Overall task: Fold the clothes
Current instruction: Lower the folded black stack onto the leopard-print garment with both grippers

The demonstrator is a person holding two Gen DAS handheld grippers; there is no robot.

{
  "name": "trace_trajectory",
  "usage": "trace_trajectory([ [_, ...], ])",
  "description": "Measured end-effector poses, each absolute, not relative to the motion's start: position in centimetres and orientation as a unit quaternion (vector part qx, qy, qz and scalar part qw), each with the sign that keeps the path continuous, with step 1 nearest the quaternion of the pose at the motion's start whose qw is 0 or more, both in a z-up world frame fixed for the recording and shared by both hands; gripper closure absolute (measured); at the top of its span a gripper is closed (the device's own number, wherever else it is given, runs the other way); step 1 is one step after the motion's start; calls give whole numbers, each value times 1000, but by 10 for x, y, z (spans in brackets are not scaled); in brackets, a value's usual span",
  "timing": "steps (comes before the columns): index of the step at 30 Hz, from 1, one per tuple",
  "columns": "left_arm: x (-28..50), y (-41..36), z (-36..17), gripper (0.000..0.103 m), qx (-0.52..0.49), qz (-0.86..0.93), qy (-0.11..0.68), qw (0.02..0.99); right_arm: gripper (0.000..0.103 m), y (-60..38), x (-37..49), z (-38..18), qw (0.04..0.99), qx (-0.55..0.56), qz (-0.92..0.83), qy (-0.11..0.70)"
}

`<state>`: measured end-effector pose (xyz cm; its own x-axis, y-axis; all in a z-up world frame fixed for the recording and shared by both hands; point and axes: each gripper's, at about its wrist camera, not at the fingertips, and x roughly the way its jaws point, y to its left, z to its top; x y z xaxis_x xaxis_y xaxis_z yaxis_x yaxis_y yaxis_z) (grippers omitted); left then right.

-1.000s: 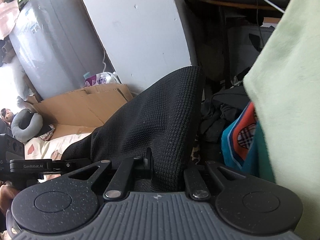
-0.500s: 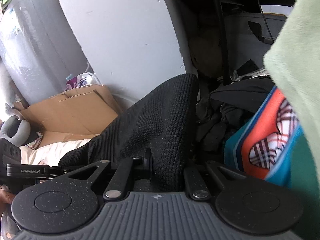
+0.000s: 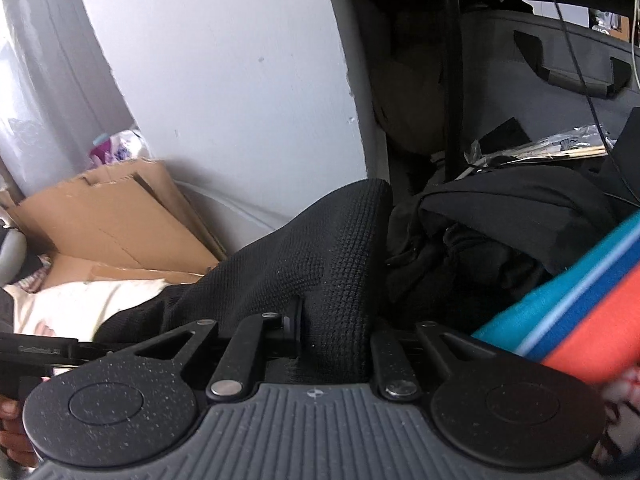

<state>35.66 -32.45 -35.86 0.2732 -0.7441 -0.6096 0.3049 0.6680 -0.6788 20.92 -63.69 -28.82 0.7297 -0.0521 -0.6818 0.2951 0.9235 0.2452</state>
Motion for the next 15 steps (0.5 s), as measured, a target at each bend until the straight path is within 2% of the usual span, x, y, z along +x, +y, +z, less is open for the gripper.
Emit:
trace_trajectory([
  [7,364,-324,-362,62,-251,-331,494,763,80,-651,229,-306,905,181,-123,364],
  [11,368,-324,-364,66,-270,-325,492,761,80,-658,238,-309,903,187,-131,364],
  [15,371,-324,-366,67,-287,-320,490,759,84,-659,244,-306,909,170,-133,355],
])
